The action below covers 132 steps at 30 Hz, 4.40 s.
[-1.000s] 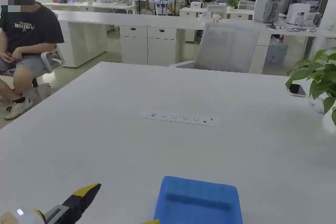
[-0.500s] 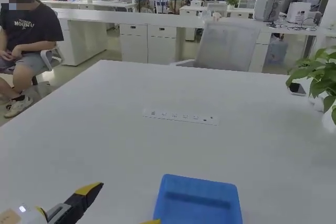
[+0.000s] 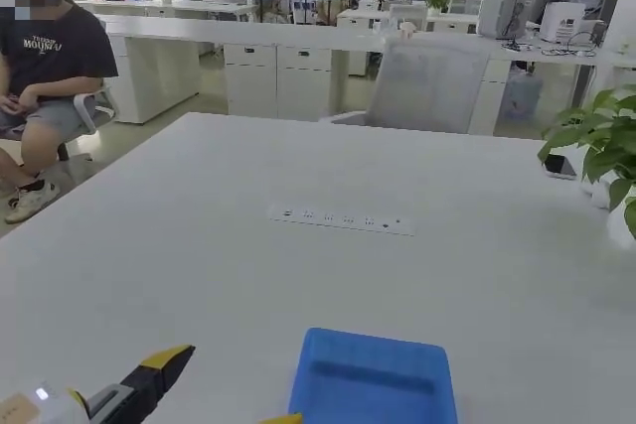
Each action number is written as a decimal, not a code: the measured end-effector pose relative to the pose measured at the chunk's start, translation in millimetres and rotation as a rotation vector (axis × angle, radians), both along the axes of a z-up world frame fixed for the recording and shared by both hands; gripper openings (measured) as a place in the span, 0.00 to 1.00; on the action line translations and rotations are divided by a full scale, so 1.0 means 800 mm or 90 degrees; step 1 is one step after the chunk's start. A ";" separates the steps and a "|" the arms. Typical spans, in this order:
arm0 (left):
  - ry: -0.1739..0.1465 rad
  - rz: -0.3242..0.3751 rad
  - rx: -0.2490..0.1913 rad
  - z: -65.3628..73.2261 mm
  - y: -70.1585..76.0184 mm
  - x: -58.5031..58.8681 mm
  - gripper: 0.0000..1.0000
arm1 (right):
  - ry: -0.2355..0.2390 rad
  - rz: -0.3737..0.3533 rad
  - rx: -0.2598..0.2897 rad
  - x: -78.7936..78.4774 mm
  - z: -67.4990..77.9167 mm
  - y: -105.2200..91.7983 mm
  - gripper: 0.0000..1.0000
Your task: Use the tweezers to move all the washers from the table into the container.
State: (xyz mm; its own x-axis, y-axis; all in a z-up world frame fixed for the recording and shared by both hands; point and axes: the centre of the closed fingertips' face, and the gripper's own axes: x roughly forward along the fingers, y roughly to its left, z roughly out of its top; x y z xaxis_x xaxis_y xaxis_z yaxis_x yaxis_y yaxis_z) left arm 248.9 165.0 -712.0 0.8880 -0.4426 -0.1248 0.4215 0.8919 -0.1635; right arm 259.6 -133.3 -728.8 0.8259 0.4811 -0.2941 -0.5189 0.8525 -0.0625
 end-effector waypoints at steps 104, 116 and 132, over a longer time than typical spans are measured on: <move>0.246 -0.567 0.524 -0.191 -0.085 -0.076 0.00 | 0.236 0.604 -0.370 -0.084 -0.170 0.197 0.10; 0.246 -0.554 0.471 -0.157 -0.090 -0.088 0.00 | 0.226 0.608 -0.376 -0.085 -0.170 0.198 0.08; 0.150 -0.556 0.440 -0.071 -0.133 -0.084 0.00 | 0.224 0.583 -0.314 -0.079 -0.154 0.210 0.07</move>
State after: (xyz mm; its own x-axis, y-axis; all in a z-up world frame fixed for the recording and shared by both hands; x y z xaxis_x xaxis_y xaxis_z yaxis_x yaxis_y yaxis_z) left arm 181.9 58.3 -768.7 0.2316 -0.6699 -0.7054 0.9669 0.2385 0.0910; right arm 196.1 35.0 -852.2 0.0485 0.6347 -0.7713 -0.9982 0.0576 -0.0154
